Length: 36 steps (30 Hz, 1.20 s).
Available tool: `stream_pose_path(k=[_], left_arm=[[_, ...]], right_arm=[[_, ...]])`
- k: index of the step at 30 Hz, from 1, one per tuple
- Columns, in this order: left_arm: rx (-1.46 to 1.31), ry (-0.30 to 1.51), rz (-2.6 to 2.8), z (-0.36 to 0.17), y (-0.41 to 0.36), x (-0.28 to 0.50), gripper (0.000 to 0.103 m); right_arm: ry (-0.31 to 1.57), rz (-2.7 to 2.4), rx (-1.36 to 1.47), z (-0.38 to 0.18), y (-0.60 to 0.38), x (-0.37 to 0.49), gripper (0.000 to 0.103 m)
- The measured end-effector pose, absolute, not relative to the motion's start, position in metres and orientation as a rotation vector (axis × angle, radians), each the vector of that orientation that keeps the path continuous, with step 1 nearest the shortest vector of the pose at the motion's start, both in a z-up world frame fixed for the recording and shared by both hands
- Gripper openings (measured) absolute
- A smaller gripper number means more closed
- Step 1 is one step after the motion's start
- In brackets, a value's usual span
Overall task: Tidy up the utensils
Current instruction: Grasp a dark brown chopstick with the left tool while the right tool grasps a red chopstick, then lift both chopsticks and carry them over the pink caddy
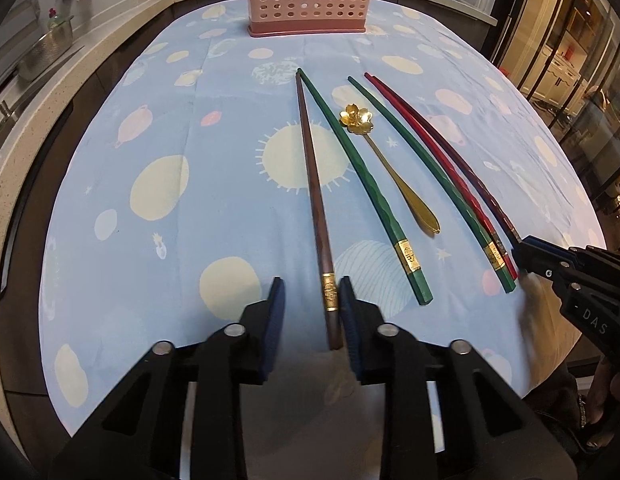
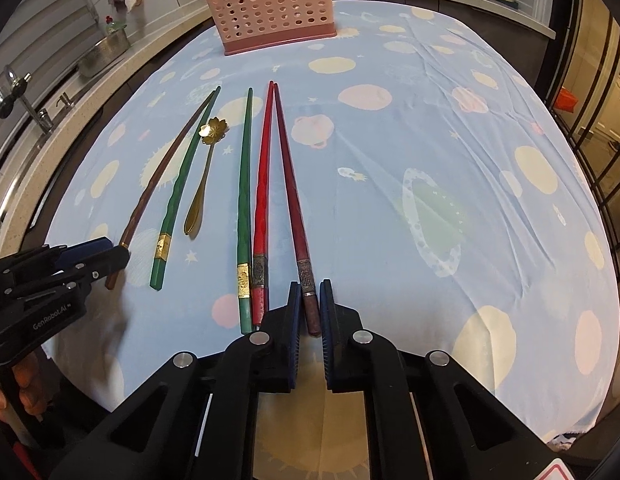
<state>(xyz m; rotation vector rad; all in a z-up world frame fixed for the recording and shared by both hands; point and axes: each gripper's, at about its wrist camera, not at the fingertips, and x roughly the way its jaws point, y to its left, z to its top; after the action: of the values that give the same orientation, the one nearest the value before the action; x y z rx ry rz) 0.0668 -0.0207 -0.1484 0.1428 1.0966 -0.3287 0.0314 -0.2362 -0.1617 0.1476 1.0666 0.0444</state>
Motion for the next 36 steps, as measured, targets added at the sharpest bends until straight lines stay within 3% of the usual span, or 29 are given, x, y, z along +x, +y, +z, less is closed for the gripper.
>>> stream_pose_path(k=[1,6,25,36], left_arm=[[0.131,1.099,-0.334,-0.148,-0.019,0.067,0.007],[0.101,1.077,-0.341,-0.136,-0.012,0.067,0.007],[-0.032,0.77,-0.313,-0.003,0.014,0.111,0.007],[-0.056,0.648,-0.309,0.048,0.017,0.155,0.007]], right_arm=[[1.065,0.046,0.149,-0.161,-0.236,0.031,0.008],[1.021,0.041,0.164,-0.148,-0.242,0.028,0.007],[0.657,0.047,0.2,-0.009,-0.271,0.052,0.007],[0.542,0.095,0.216,0.037,-0.275,0.089,0.007]])
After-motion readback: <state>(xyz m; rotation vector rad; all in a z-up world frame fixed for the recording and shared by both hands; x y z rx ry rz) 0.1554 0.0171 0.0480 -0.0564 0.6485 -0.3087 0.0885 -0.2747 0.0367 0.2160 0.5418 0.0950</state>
